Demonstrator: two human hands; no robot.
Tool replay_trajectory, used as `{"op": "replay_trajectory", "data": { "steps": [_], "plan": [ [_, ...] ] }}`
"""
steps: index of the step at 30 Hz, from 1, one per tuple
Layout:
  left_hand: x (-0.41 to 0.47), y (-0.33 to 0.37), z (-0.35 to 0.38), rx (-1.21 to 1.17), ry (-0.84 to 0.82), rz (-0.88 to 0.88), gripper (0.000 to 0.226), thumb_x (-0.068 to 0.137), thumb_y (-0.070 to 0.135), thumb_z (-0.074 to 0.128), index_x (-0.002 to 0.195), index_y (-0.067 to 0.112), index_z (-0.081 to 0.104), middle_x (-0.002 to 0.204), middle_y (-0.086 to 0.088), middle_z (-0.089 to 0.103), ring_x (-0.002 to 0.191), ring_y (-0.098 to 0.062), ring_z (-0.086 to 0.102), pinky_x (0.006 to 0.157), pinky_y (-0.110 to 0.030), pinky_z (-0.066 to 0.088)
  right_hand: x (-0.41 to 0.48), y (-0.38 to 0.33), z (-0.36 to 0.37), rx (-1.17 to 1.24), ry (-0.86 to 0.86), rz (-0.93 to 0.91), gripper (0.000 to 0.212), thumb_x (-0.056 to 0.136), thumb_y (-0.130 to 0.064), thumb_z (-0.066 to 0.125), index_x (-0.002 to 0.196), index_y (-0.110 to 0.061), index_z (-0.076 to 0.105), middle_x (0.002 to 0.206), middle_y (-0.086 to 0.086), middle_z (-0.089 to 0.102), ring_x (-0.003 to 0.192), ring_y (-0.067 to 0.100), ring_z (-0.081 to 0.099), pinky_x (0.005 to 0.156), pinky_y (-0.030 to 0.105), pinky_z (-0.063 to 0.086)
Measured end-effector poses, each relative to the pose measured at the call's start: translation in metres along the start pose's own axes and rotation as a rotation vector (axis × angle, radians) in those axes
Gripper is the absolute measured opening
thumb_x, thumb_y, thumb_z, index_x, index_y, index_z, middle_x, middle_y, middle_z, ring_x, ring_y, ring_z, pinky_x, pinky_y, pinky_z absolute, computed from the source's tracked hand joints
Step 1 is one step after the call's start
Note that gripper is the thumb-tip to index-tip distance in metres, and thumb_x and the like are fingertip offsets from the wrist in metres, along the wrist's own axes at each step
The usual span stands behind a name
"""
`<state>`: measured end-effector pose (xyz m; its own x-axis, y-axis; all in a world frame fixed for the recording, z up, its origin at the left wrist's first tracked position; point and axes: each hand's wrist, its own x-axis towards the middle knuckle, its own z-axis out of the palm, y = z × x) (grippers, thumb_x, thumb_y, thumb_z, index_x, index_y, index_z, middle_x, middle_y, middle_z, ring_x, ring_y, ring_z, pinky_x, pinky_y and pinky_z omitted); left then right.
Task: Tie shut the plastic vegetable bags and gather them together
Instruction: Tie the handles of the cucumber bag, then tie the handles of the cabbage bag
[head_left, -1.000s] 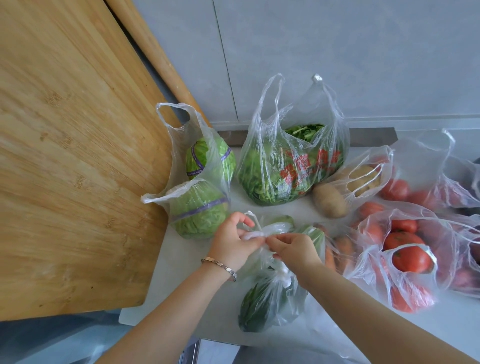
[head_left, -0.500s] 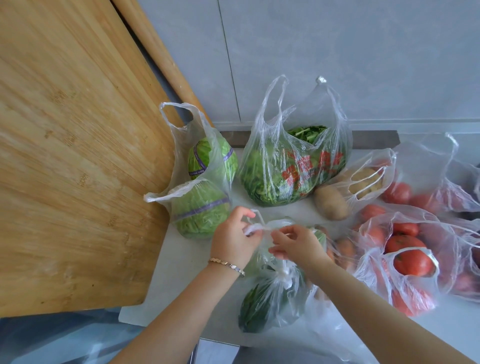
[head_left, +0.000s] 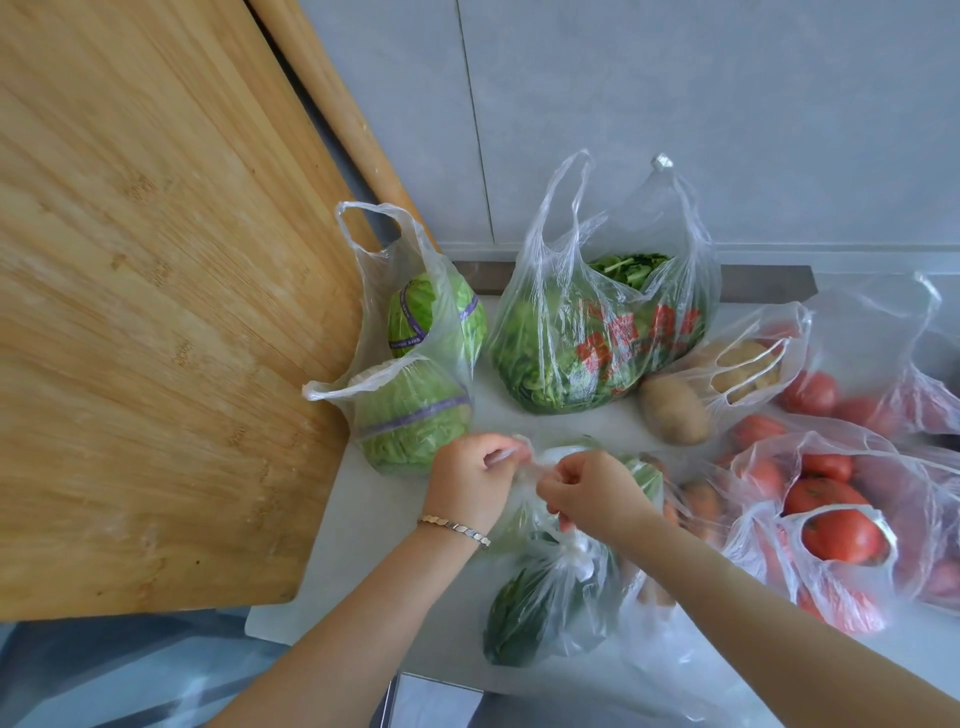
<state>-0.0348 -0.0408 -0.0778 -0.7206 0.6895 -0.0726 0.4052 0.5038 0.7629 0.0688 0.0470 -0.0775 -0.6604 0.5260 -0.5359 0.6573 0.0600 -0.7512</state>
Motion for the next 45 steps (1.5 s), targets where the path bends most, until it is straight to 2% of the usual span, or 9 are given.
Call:
{"op": "replay_trajectory", "data": {
  "steps": [5,11,14,18,23,27,36,40,45],
  "plan": [
    [0.015,-0.016,-0.003,0.098,0.046,-0.055,0.013,0.075,0.006,0.068,0.068,-0.004,0.07,0.062,-0.006,0.058,0.062,-0.017,0.05,0.053,-0.008,0.032,-0.006,0.002,-0.005,-0.615,0.034,-0.219,0.011,0.081,-0.023,0.052,0.07,-0.019,0.054,0.065,-0.001,0.051,0.068,0.02,0.051,0.052,0.024,0.034],
    [0.016,-0.024,0.002,0.097,-0.073,-0.251,0.017,0.08,0.014,0.063,0.072,0.0,0.068,0.069,-0.006,0.06,0.068,-0.02,0.051,0.057,-0.024,0.035,-0.005,0.016,0.001,-0.704,-0.025,-0.201,0.017,0.083,-0.025,0.048,0.08,-0.014,0.061,0.082,0.003,0.061,0.074,0.017,0.049,0.066,0.025,0.039],
    [0.025,-0.009,-0.019,0.322,-0.124,0.02,0.017,0.085,0.014,0.055,0.07,0.009,0.061,0.073,-0.012,0.061,0.071,-0.028,0.056,0.062,-0.031,0.041,0.0,0.009,-0.01,-0.661,0.0,-0.147,0.026,0.087,-0.033,0.046,0.091,-0.015,0.065,0.092,0.004,0.067,0.082,0.022,0.059,0.068,0.026,0.042],
    [0.034,0.006,-0.06,0.647,0.389,0.581,0.027,0.071,0.009,0.057,0.096,0.013,0.066,0.105,-0.008,0.064,0.098,-0.024,0.055,0.085,-0.038,0.042,0.014,-0.022,-0.033,-0.572,-0.028,-0.175,0.036,0.091,-0.047,0.041,0.088,-0.02,0.064,0.093,-0.001,0.066,0.076,0.015,0.059,0.071,0.029,0.047],
    [0.043,0.018,-0.111,1.063,0.11,0.019,0.041,0.074,0.016,0.061,0.114,0.016,0.055,0.108,-0.004,0.062,0.108,-0.026,0.054,0.091,-0.038,0.039,0.036,-0.075,-0.047,-0.517,0.08,-0.306,0.025,0.092,-0.031,0.045,0.099,-0.014,0.064,0.1,0.004,0.069,0.085,0.02,0.064,0.081,0.038,0.054],
    [0.046,0.019,-0.137,0.773,0.115,-0.067,0.017,0.091,0.022,0.043,0.095,0.022,0.06,0.076,-0.001,0.063,0.077,-0.027,0.059,0.059,-0.026,0.032,0.066,-0.122,-0.042,-0.561,0.162,-0.402,0.035,0.089,-0.022,0.049,0.123,-0.015,0.049,0.122,0.008,0.054,0.103,0.025,0.058,0.088,0.037,0.05],
    [0.054,0.01,-0.155,0.187,0.323,-0.04,0.029,0.091,0.025,0.048,0.063,0.018,0.044,0.054,0.0,0.049,0.06,-0.021,0.049,0.053,-0.03,0.033,0.146,-0.239,0.0,-0.793,0.257,-0.555,0.069,0.085,-0.03,0.057,0.142,-0.018,0.022,0.149,0.009,0.015,0.133,0.03,0.024,0.106,0.043,0.032],
    [0.056,-0.006,-0.163,-0.413,0.387,-0.331,0.023,0.081,0.018,0.051,0.061,0.007,0.056,0.059,-0.001,0.06,0.063,-0.015,0.053,0.061,-0.019,0.041,0.163,-0.247,0.01,-0.697,0.211,-0.431,0.033,0.088,-0.022,0.04,0.094,-0.001,0.064,0.096,0.013,0.054,0.094,0.028,0.053,0.079,0.034,0.045],
    [0.049,-0.018,-0.172,-0.6,0.406,-0.329,0.015,0.064,0.022,0.047,0.058,0.009,0.049,0.06,0.0,0.049,0.057,-0.015,0.041,0.061,-0.025,0.036,0.132,-0.221,0.013,-0.531,0.19,-0.555,0.031,0.083,-0.015,0.042,0.056,0.001,0.044,0.058,0.011,0.038,0.053,0.02,0.035,0.052,0.03,0.027]
  ]
}}
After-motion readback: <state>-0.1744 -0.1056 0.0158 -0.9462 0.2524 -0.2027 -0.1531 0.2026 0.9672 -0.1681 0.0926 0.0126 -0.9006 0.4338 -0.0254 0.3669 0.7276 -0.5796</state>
